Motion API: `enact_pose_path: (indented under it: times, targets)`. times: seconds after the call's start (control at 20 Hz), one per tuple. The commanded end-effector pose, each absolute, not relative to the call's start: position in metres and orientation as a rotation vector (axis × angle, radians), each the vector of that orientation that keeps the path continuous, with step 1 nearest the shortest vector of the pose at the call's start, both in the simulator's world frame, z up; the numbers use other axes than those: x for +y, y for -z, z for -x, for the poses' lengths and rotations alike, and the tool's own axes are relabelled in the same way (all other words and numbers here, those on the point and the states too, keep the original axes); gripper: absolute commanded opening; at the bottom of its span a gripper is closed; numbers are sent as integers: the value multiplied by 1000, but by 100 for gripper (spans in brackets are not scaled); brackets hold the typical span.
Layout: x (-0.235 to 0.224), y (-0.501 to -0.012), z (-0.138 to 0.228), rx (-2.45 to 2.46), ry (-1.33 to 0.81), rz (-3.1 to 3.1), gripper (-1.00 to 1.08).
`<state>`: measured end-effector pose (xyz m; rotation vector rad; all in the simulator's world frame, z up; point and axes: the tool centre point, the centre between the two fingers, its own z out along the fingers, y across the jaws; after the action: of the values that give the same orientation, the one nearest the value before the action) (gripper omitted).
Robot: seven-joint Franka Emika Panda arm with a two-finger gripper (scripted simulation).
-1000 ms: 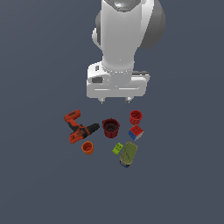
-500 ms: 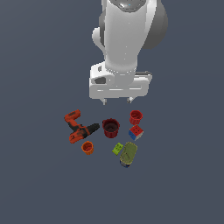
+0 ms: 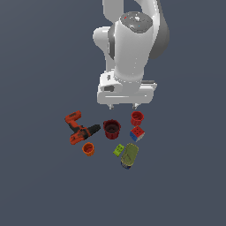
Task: Pick up a designated object from a clutter of objects.
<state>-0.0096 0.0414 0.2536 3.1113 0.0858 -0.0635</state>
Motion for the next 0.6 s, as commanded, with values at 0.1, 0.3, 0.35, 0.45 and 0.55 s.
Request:
enact_pose_path:
  times: [0.1, 0.3, 0.35, 0.45, 0.55]
  targets:
    - [60, -226, 18, 36, 52, -3112, 100]
    - [80, -194, 30, -23, 38, -3114, 100]
    - [86, -186, 34, -39, 34, -3115, 100]
    - [96, -170, 43, -70, 27, -3116, 100]
    - [106, -155, 52, -101, 21, -3119, 100]
